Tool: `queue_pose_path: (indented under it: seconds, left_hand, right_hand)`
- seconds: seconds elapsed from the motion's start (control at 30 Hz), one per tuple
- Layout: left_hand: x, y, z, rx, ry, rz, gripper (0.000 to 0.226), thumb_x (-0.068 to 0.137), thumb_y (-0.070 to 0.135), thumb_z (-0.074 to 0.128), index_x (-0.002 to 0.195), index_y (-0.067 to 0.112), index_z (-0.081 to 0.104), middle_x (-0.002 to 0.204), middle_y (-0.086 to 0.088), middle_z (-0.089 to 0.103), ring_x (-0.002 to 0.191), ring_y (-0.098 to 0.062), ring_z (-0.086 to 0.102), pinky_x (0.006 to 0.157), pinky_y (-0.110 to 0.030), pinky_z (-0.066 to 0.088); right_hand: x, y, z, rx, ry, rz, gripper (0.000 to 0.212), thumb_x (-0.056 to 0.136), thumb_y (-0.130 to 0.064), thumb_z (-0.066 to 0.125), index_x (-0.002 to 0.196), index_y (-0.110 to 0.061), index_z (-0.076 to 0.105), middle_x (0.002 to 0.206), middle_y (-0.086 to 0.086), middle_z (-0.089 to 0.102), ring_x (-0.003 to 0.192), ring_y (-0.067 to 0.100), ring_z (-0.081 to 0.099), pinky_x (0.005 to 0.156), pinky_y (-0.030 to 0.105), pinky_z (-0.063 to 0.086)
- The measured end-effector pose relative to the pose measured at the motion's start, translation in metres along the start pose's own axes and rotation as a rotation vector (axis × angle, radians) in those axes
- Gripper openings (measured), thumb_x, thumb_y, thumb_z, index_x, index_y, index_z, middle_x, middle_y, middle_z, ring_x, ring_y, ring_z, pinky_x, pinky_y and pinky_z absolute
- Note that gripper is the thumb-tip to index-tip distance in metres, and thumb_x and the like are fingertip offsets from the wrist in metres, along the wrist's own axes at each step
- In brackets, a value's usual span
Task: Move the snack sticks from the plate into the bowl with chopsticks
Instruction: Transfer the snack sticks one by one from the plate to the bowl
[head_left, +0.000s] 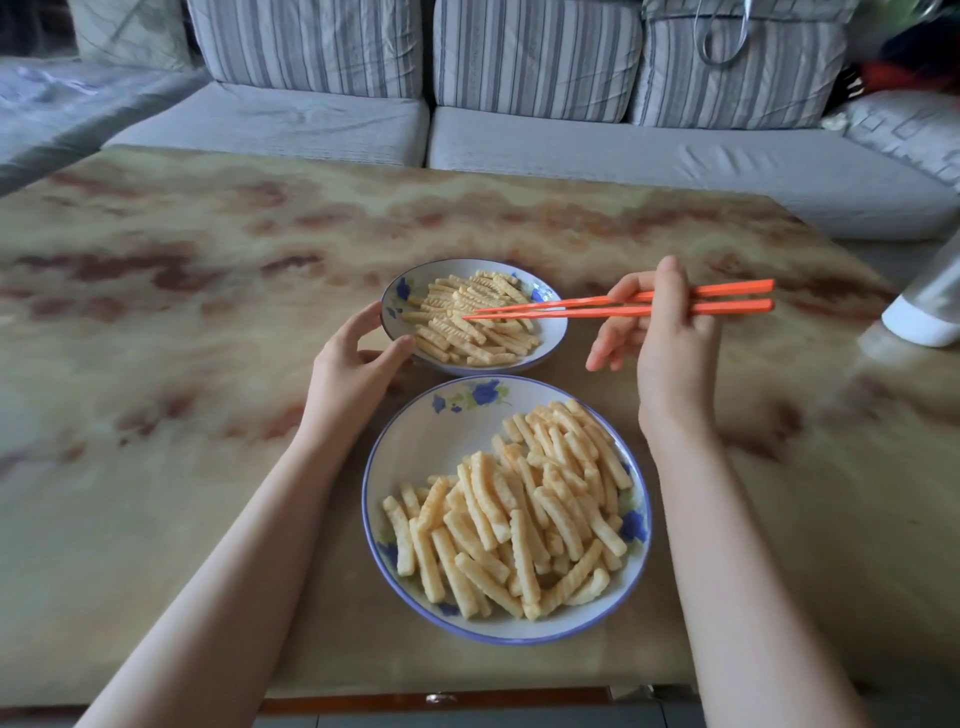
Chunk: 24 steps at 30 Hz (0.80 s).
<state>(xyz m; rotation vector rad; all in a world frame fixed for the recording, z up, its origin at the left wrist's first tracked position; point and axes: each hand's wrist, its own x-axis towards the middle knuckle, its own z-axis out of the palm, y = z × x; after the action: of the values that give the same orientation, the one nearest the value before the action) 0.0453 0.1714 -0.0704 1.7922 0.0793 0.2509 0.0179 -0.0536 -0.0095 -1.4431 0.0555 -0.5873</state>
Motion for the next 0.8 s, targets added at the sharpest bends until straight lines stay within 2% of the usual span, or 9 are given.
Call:
queue_pose_path:
  seconds: [0.17,0.27,0.33,0.43,0.5,0.57,0.7,0.8]
  left_hand:
    - [0.001,-0.001,0.000,-0.003,-0.005,0.007,0.044,0.090,0.022,0.067,0.133,0.029,0.059,0.105,0.007,0.074,0.073,-0.010,0.072,0.074,-0.024,0.058]
    - [0.002,-0.003,0.000,-0.005,-0.003,0.010,0.045,0.090,0.022,0.067,0.134,0.029,0.058,0.107,0.007,0.073,0.072,-0.007,0.072,0.071,-0.020,0.058]
    - [0.003,-0.003,0.000,-0.007,-0.002,0.009,0.046,0.090,0.023,0.068,0.134,0.028,0.058,0.110,0.006,0.073,0.072,-0.008,0.072,0.068,-0.017,0.056]
    - [0.003,-0.004,0.001,-0.012,-0.005,0.013,0.045,0.090,0.022,0.068,0.134,0.027,0.058,0.108,0.003,0.073,0.068,-0.003,0.070,0.061,-0.011,0.052]
    - [0.003,-0.003,0.001,-0.012,-0.007,0.018,0.044,0.091,0.021,0.068,0.133,0.027,0.058,0.108,0.001,0.073,0.068,-0.003,0.069,0.058,-0.010,0.050]
    - [0.002,-0.003,0.000,-0.010,-0.007,0.022,0.042,0.090,0.021,0.068,0.131,0.028,0.059,0.106,0.002,0.073,0.069,-0.006,0.070,0.059,-0.010,0.051]
    - [0.002,-0.002,0.000,-0.010,-0.007,0.019,0.041,0.090,0.021,0.069,0.129,0.029,0.060,0.095,0.019,0.070,0.070,-0.008,0.070,0.064,-0.011,0.053]
    - [0.002,-0.002,0.000,-0.007,-0.008,0.020,0.040,0.090,0.021,0.068,0.128,0.031,0.060,0.093,0.024,0.069,0.068,-0.005,0.070,0.064,-0.012,0.054]
  right_hand:
    - [0.002,-0.023,-0.019,-0.017,-0.052,0.044,0.045,0.103,-0.027,0.032,0.066,-0.012,0.053,0.035,0.004,0.046,0.030,0.021,0.044,0.041,0.025,0.029]
    - [0.002,-0.036,-0.032,-0.015,-0.128,0.031,0.047,0.103,-0.025,0.032,0.063,-0.013,0.052,0.036,0.004,0.044,0.028,0.020,0.041,0.040,0.034,0.024]
    - [0.000,-0.044,-0.039,-0.042,-0.188,0.014,0.052,0.103,-0.024,0.033,0.057,-0.019,0.056,0.044,0.009,0.045,0.027,0.019,0.040,0.040,0.038,0.021]
    - [-0.004,-0.053,-0.047,-0.124,-0.250,0.015,0.057,0.103,-0.025,0.034,0.052,-0.021,0.057,0.056,0.018,0.042,0.027,0.020,0.039,0.038,0.029,0.021]
    - [-0.006,-0.056,-0.047,-0.186,-0.290,0.017,0.052,0.104,-0.026,0.033,0.056,-0.018,0.054,0.044,0.014,0.041,0.026,0.022,0.039,0.036,0.022,0.023]
    - [-0.006,-0.057,-0.047,-0.228,-0.316,0.023,0.048,0.104,-0.026,0.033,0.061,-0.013,0.050,0.035,0.007,0.039,0.025,0.023,0.039,0.035,0.021,0.023]
    - [-0.007,-0.059,-0.048,-0.239,-0.325,0.023,0.048,0.103,-0.028,0.034,0.060,-0.014,0.051,0.035,0.007,0.039,0.025,0.024,0.039,0.034,0.022,0.024]
    - [-0.008,-0.063,-0.050,-0.244,-0.329,0.000,0.050,0.103,-0.028,0.035,0.057,-0.018,0.053,0.038,0.010,0.040,0.026,0.025,0.040,0.034,0.021,0.025]
